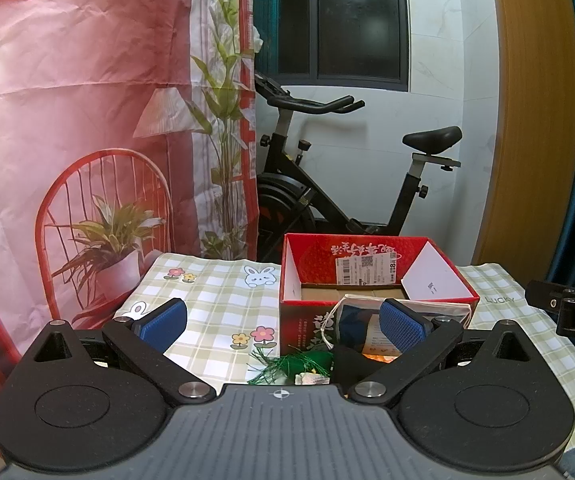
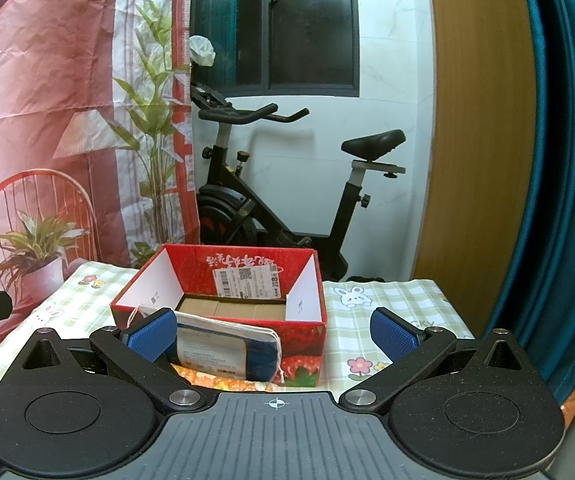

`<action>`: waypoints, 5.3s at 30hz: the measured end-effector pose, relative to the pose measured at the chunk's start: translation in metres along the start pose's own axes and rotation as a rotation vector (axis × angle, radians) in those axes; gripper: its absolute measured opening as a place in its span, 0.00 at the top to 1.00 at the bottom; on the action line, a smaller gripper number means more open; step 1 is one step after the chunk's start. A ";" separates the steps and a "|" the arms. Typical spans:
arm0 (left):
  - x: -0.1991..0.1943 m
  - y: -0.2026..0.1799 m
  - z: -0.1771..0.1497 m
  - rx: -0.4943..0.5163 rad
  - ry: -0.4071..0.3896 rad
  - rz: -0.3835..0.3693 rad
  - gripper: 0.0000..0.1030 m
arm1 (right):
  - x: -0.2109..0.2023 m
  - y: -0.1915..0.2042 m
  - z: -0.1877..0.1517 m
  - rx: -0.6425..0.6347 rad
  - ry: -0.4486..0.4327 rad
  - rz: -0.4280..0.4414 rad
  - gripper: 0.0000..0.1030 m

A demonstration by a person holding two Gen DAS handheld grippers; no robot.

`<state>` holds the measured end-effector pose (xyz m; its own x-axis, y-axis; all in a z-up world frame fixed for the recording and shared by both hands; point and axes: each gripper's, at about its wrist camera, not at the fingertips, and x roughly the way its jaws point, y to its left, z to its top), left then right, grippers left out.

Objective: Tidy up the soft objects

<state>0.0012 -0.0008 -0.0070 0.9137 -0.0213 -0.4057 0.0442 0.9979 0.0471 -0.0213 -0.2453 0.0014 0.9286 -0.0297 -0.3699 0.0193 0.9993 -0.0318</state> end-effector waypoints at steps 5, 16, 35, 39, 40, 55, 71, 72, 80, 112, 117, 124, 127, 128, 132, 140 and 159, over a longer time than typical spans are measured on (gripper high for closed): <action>-0.001 -0.001 -0.003 -0.007 0.003 -0.004 0.00 | 0.004 -0.001 -0.002 0.001 -0.001 -0.006 0.00; 0.024 0.010 0.000 -0.001 -0.017 -0.023 0.00 | 0.028 -0.020 -0.011 0.092 -0.028 0.084 0.00; 0.140 0.000 -0.047 -0.032 0.179 -0.111 0.02 | 0.116 0.002 -0.082 0.013 0.079 0.138 0.00; 0.155 0.002 -0.056 -0.016 0.217 -0.161 0.02 | 0.126 0.005 -0.099 0.002 0.127 0.171 0.03; 0.158 0.001 -0.059 -0.002 0.222 -0.168 0.05 | 0.128 0.005 -0.100 0.001 0.132 0.185 0.05; 0.209 -0.013 -0.083 0.020 0.373 -0.401 0.68 | 0.153 0.006 -0.120 -0.020 0.240 0.283 0.34; 0.174 -0.015 -0.085 -0.014 0.296 -0.453 0.94 | 0.142 -0.002 -0.115 0.002 0.206 0.309 0.86; 0.170 -0.015 -0.085 -0.014 0.289 -0.459 0.94 | 0.141 -0.003 -0.114 0.006 0.199 0.306 0.88; 0.144 -0.019 -0.076 0.011 0.207 -0.501 0.94 | 0.114 -0.015 -0.098 0.023 0.102 0.279 0.89; 0.247 -0.005 0.035 -0.115 0.223 -0.513 0.93 | 0.238 0.001 0.042 -0.141 0.111 0.344 0.89; 0.275 -0.014 0.023 -0.085 0.314 -0.487 0.93 | 0.276 -0.004 0.025 -0.071 0.233 0.333 0.89; 0.282 -0.015 0.016 -0.071 0.350 -0.477 0.92 | 0.290 -0.010 0.008 -0.022 0.281 0.324 0.86; 0.281 -0.018 0.015 -0.059 0.352 -0.477 0.92 | 0.291 -0.012 0.005 -0.010 0.289 0.322 0.83; 0.280 -0.019 0.015 -0.053 0.353 -0.475 0.92 | 0.290 -0.013 0.005 -0.006 0.288 0.322 0.81; 0.276 -0.016 0.017 -0.044 0.337 -0.452 0.89 | 0.283 -0.017 0.005 0.010 0.264 0.317 0.79; 0.245 0.002 0.022 -0.038 0.246 -0.404 0.67 | 0.247 -0.029 0.009 0.032 0.155 0.305 0.78; 0.155 0.015 -0.057 -0.077 0.306 -0.396 0.66 | 0.135 -0.026 -0.066 0.042 0.073 0.285 0.69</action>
<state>0.1204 0.0140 -0.1213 0.6721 -0.3919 -0.6283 0.3230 0.9187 -0.2274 0.0793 -0.2767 -0.1086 0.8696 0.2522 -0.4245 -0.2218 0.9676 0.1204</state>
